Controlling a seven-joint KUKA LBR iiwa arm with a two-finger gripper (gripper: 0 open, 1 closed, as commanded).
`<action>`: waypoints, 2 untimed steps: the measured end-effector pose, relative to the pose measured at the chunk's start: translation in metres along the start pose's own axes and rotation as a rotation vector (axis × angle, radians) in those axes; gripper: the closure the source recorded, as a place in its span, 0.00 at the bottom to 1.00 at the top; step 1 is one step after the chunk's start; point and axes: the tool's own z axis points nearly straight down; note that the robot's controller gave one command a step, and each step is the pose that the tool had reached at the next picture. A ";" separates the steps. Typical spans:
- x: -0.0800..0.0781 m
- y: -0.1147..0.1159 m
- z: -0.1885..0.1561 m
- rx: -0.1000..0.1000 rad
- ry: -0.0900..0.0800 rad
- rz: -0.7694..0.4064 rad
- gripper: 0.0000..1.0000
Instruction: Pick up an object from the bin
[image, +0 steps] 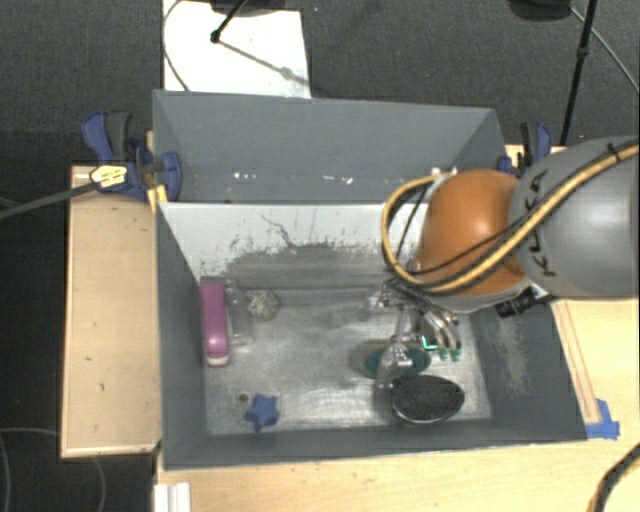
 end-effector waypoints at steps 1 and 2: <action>0.005 -0.020 0.061 -0.001 -0.012 0.049 0.00; 0.003 -0.020 0.058 -0.001 -0.018 0.050 1.00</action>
Offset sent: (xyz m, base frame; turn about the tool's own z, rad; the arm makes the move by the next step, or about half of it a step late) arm -0.0070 -0.0202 -0.0615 0.0633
